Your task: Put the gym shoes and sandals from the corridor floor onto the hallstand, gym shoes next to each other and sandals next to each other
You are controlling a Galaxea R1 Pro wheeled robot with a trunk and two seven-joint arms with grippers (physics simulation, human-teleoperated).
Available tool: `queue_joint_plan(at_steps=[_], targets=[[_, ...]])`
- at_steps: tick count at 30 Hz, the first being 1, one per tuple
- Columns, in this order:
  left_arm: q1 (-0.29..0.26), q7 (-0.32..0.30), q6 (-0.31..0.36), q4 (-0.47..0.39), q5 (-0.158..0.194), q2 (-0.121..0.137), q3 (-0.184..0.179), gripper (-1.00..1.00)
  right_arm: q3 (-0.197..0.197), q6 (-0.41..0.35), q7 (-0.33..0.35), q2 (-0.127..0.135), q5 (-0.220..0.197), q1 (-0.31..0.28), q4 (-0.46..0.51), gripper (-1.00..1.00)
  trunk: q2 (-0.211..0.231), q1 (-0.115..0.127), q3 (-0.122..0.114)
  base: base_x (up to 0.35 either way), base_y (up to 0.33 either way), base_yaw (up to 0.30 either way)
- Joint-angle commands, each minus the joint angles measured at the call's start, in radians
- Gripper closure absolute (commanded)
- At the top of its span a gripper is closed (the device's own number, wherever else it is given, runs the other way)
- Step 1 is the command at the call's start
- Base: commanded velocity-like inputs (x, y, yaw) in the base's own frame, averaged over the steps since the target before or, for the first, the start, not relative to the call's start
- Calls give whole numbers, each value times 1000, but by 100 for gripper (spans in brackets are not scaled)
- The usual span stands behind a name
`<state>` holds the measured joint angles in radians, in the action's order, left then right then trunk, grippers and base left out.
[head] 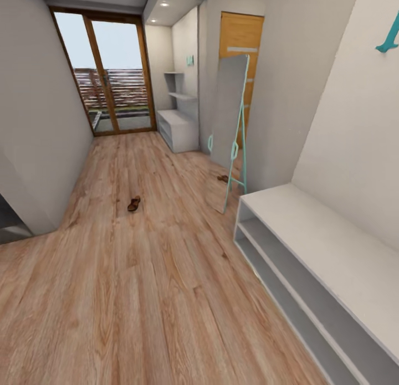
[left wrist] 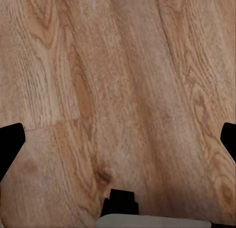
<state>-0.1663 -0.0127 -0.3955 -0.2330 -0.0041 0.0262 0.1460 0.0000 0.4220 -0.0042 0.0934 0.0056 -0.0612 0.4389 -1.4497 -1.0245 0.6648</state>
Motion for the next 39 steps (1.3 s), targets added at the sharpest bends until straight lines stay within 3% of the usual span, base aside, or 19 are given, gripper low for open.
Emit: queue_joint_plan(at_steps=[1, 12, 39], targets=[[-1, -1, -3, 1, -1, 0, 3, -100, 0, 3, 0, 0, 1, 0, 0, -100, 0, -1, 2, 334, 171, 209], [-1, -2, -3, 1, -1, 0, 3, -100, 0, 3, 0, 0, 1, 0, 0, -100, 0, -1, 12, 327, 163, 162], [-1, -2, -3, 1, 0, 0, 3, -100, 0, 3, 0, 0, 1, 0, 0, -100, 0, -1, 13, 337, 30, 5]])
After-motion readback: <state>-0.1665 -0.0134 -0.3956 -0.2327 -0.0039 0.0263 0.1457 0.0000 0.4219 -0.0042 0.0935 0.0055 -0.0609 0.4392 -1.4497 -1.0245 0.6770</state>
